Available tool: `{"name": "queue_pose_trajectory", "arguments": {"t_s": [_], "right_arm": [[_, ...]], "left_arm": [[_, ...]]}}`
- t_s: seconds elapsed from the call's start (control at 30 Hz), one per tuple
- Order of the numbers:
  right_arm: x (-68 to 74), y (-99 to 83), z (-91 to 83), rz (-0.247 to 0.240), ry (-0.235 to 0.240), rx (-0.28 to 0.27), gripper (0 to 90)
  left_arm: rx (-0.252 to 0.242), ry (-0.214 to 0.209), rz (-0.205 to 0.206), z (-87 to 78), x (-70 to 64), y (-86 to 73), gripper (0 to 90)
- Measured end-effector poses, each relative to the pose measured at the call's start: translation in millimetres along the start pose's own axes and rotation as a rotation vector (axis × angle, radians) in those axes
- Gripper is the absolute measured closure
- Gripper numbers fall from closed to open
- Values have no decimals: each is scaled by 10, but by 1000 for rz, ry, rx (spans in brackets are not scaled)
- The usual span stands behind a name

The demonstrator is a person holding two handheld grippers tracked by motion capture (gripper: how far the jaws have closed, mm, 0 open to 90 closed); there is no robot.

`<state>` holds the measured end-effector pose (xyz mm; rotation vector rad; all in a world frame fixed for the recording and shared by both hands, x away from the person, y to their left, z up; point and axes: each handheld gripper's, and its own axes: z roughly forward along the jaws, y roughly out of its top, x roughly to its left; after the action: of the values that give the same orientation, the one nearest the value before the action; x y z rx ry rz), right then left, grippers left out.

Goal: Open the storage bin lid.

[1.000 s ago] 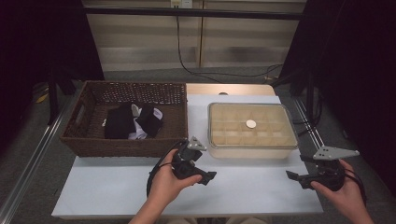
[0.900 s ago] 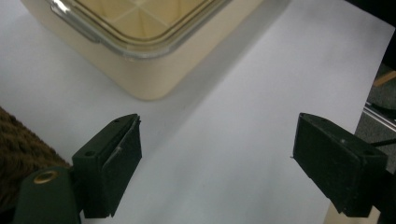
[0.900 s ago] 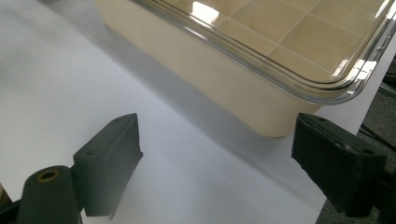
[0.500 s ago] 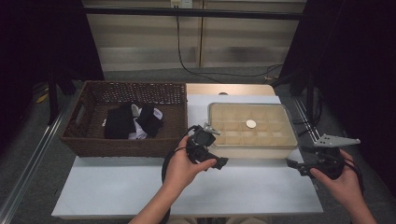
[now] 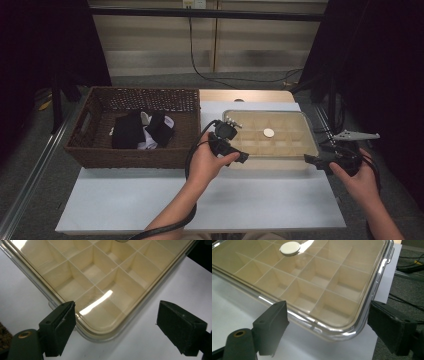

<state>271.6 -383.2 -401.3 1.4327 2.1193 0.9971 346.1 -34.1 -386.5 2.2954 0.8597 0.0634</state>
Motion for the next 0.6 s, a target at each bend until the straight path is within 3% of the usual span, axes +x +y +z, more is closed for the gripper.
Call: {"name": "queue_pose_trajectory", "arguments": {"t_s": [0.1,0.23,0.4,0.6], "right_arm": [[4,46,56,7,-11,1,165],[7,98,133,19,-24,6,164],[-13,150,227,24,-50,23,157],[-33,192,272,54,-63,18,159]], "left_arm": [[0,10,-10,33,30,22,155],[-10,32,-52,88,103,59,152],[-17,23,-77,135,139,86,134],[0,65,-105,182,193,109,91]]}}
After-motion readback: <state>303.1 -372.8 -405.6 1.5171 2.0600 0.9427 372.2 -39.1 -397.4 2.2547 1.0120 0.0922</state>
